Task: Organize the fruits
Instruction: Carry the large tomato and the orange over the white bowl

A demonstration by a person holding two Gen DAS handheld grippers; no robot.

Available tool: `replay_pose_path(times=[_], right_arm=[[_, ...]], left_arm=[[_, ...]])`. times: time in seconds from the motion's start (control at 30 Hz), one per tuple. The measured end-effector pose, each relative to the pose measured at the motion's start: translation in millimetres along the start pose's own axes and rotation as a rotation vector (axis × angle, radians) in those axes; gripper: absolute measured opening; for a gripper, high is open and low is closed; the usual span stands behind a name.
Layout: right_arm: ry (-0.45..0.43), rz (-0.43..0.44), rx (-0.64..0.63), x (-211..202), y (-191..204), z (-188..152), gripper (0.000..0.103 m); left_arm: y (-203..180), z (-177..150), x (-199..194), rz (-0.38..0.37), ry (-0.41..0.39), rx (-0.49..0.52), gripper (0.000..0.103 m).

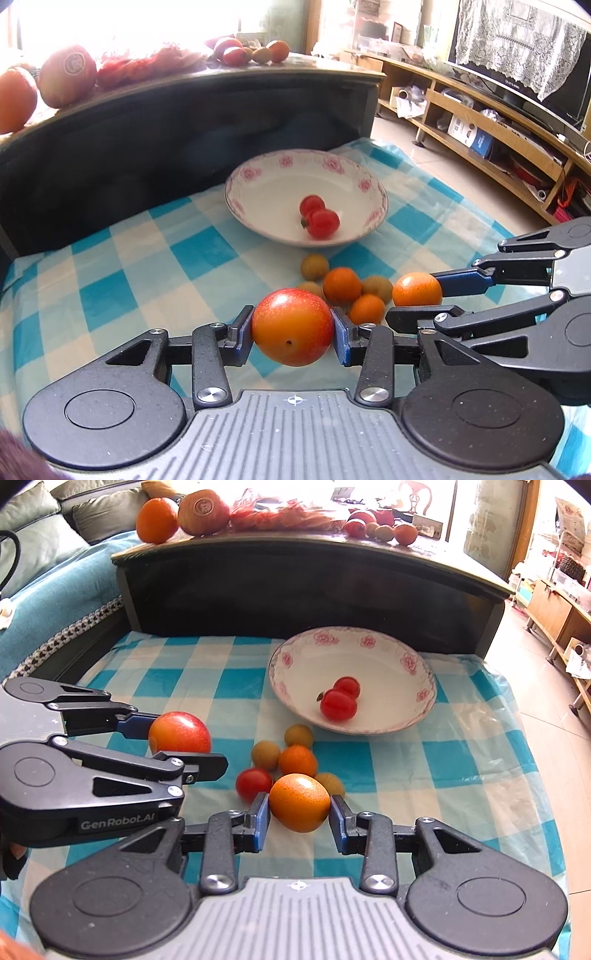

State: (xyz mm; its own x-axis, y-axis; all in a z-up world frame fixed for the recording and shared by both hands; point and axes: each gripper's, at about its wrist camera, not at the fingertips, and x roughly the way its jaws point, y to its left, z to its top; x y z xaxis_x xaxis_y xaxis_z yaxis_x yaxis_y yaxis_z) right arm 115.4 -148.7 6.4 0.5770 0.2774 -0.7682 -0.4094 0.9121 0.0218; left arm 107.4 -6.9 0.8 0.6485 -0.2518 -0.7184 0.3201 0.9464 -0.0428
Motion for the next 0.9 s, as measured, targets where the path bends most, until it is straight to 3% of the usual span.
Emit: replay_pose_path(times=[0.43, 0.9], right_arm=[[-0.051, -0.052, 0.038, 7.4, -23.2, 31.5, 0.038], [-0.044, -0.088, 0.049, 39.5, -49.5, 54.0, 0.038]], left_arm=[[1.8, 39.1, 18.9, 0.024, -0.046, 0.003, 0.050], [3.6, 65.0, 56.6, 0.037, -0.036, 0.015, 0.050]])
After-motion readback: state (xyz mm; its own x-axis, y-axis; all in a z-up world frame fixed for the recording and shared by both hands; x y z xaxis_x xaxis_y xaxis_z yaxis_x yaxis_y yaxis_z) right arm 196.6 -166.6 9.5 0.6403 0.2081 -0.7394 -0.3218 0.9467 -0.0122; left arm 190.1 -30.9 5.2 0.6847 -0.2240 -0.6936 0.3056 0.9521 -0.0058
